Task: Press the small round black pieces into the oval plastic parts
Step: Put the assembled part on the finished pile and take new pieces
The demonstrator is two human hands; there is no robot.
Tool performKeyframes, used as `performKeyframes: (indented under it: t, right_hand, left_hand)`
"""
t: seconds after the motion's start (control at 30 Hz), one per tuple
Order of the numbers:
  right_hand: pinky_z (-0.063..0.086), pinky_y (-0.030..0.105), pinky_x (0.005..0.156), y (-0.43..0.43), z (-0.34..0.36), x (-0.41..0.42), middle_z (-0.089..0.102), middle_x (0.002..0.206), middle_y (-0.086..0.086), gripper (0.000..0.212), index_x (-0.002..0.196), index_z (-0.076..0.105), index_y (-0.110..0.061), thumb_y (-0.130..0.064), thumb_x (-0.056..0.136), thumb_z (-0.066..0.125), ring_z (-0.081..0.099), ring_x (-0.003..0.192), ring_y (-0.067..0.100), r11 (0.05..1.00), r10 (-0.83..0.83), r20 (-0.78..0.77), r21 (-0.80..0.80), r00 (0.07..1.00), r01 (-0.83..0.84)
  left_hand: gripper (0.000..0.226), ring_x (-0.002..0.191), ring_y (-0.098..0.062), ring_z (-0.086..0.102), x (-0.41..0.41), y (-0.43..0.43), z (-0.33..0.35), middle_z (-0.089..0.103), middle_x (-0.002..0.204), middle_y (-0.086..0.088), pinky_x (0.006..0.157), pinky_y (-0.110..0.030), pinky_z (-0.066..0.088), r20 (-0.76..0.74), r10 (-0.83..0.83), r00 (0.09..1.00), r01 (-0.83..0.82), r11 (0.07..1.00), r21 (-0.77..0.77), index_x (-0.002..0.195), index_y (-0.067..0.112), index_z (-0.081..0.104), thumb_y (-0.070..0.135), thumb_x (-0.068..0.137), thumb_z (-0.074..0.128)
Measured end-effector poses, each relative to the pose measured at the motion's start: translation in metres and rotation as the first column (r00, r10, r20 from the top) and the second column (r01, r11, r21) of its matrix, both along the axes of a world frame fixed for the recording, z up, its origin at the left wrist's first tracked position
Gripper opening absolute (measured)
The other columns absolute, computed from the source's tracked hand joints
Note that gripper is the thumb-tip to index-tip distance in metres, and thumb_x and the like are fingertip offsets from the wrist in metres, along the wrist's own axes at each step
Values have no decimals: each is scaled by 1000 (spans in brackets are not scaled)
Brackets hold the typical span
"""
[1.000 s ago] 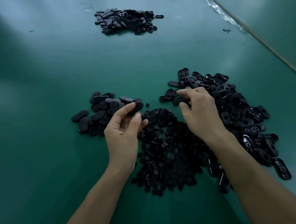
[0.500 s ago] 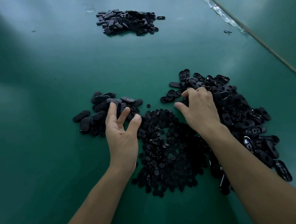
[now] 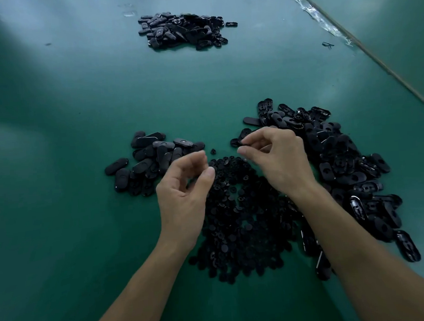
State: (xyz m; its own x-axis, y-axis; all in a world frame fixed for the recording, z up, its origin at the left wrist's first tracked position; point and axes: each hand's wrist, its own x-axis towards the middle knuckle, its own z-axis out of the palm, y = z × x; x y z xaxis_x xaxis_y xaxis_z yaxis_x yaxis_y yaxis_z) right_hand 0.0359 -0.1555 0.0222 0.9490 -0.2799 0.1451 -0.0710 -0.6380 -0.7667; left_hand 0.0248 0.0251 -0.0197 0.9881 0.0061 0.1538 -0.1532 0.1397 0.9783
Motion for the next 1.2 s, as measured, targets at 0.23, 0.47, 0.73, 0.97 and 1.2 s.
performKeyframes:
  t: [0.23,0.47,0.73,0.97,1.2]
  right_hand:
    - [55,21,83,20,11,-18,75,90,0,29,103,74,-24,1,87,73,72,87,9,839,377,0,424,926,-342]
    - [59,27,82,18,7,-25,74,89,-3,16,100,74,-20,-14,85,78,71,85,10,902,266,-15,358,964,-243]
    - [59,32,85,21,-1,-29,77,89,-8,13,103,77,-19,-14,93,69,73,85,7,917,234,-62,345,970,-199]
    - [56,20,77,22,-5,-27,73,81,-11,15,104,74,-26,-18,97,63,69,80,3,965,124,-48,239,991,-110]
    - [52,29,87,27,-8,-30,62,99,-8,19,109,73,-26,-31,90,73,59,92,8,954,151,-205,-224,967,-197]
  left_hand:
    - [22,79,-11,70,-4,-1,6,73,89,4,73,-22,57,-11,-52,999,52,998,21,108,33,73,28,86,74]
    - [19,78,-8,73,-4,-3,8,77,88,5,71,-17,56,-12,-61,998,61,998,28,100,22,74,6,93,69]
    - [15,76,-12,73,-4,-3,8,75,84,1,68,-18,56,-42,-31,999,30,1000,-2,97,18,70,4,95,66]
    - [20,75,-10,72,-1,-5,4,75,83,4,69,-20,57,-55,-4,998,3,1000,-19,103,21,72,4,97,63]
    - [12,78,-15,71,2,-2,3,73,84,2,72,-22,56,-103,-36,994,18,985,-170,98,21,71,16,90,65]
